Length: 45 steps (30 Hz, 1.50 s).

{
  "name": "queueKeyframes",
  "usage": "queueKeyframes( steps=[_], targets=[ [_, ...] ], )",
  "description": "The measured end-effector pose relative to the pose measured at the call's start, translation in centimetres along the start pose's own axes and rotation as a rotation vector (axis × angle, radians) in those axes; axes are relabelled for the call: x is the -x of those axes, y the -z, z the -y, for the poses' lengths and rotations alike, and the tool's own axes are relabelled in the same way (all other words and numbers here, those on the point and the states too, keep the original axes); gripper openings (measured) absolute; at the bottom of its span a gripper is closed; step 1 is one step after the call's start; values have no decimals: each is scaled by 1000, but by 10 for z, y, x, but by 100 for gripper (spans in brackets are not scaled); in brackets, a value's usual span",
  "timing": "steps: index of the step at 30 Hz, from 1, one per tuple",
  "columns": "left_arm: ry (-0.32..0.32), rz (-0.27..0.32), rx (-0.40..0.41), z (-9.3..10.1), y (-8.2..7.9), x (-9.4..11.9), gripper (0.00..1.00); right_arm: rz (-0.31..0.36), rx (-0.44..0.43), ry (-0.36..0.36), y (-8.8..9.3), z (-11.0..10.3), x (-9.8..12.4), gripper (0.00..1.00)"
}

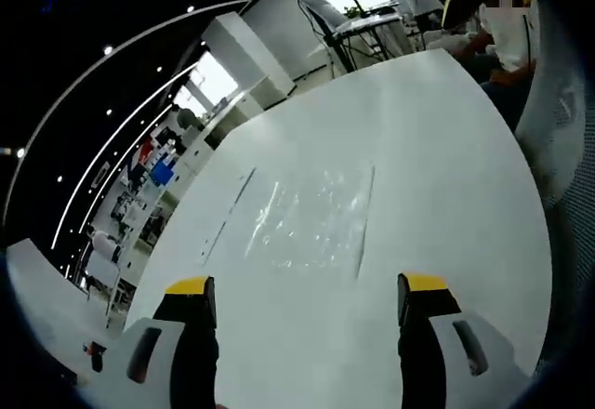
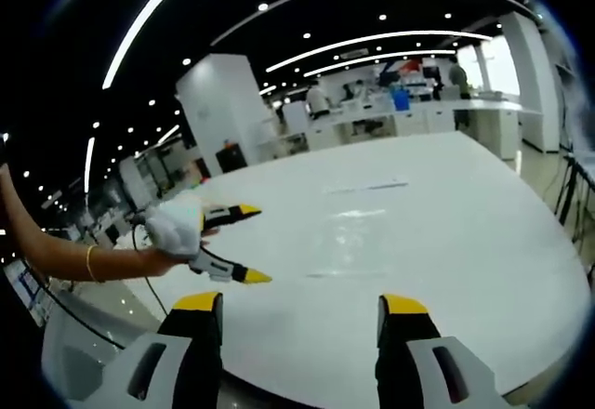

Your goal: Open the resealable bag by pulling the two sides of the seal apart until the entire bag opening is separated and visibly accessible.

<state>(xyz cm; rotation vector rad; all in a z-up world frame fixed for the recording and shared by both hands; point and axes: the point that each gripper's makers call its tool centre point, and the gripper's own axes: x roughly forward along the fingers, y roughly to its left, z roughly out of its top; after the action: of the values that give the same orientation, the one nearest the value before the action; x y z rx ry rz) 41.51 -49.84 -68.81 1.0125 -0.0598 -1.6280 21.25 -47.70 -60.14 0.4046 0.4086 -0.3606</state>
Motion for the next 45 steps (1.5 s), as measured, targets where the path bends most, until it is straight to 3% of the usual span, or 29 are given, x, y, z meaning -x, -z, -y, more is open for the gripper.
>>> queueKeyframes(
  steps=[14,21,23,25,27,31,38,41,45],
  targets=[
    [45,-32,0,13,18,-30,71,-23,15,15,5,1,-1,65],
    [65,-30,-6,16,22,-45,67,-28,95,55,2,4,-1,66],
    [69,-19,2,16,21,-48,66,-3,128,58,-5,4,0,67],
    [77,-23,1,17,22,-52,66,69,154,58,-18,1,0,70],
    [85,-26,-2,19,23,-55,65,73,150,61,-19,2,2,72],
    [105,-22,-18,22,23,-59,59,41,99,61,-12,6,1,70],
    [102,-16,-48,21,21,-68,48,51,92,75,-13,10,2,69],
    [113,-16,-56,22,21,-72,43,95,122,80,-22,8,4,70],
    [139,-13,-69,26,21,-73,36,99,120,82,-23,9,5,70]
  ],
)
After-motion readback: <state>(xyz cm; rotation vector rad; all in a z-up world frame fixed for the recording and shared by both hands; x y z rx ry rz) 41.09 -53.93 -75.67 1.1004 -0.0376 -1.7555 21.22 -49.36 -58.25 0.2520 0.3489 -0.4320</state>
